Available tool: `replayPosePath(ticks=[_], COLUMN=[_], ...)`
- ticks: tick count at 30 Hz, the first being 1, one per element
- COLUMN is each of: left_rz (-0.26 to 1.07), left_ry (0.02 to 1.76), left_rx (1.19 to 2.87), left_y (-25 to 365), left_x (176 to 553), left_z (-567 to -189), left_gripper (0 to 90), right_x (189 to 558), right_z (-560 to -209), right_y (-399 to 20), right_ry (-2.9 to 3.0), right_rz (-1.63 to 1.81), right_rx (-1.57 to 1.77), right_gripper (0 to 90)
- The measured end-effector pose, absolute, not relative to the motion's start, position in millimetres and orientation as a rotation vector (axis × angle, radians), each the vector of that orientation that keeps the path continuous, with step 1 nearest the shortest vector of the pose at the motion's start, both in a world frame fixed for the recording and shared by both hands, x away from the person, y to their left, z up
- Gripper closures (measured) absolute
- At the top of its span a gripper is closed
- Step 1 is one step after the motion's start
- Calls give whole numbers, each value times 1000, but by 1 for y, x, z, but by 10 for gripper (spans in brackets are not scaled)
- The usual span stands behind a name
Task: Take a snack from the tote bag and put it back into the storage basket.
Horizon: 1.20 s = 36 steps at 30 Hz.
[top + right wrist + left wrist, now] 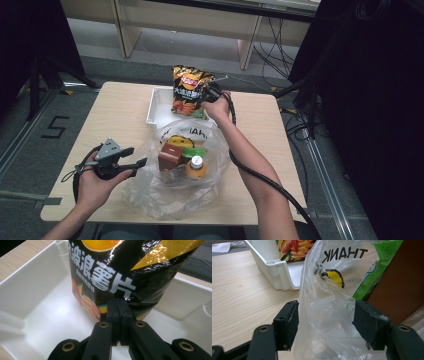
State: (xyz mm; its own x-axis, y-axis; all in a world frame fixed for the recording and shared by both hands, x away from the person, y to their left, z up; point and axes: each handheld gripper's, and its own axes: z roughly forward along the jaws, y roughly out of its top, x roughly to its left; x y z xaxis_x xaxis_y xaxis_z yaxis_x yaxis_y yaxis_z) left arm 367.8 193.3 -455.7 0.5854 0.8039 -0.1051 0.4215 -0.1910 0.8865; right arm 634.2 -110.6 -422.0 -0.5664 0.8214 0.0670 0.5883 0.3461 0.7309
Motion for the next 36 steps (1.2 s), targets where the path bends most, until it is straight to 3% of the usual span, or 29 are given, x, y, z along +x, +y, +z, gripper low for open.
replayPosePath(ticks=[18,27,36], left_rz=[479,481,486], left_ry=[995,999,1002], left_rx=[1819,1812,1810], left_y=[193,193,193], left_x=[368,367,366], left_z=[-456,-455,-454], left_gripper=[364,364,363], right_x=[638,618,583], right_z=[-415,-389,-363], right_y=[-117,-125,-139], right_ry=[2264,2239,2273], right_rz=[1035,1137,1179], right_rx=[1315,1267,1173], right_gripper=[871,740,687])
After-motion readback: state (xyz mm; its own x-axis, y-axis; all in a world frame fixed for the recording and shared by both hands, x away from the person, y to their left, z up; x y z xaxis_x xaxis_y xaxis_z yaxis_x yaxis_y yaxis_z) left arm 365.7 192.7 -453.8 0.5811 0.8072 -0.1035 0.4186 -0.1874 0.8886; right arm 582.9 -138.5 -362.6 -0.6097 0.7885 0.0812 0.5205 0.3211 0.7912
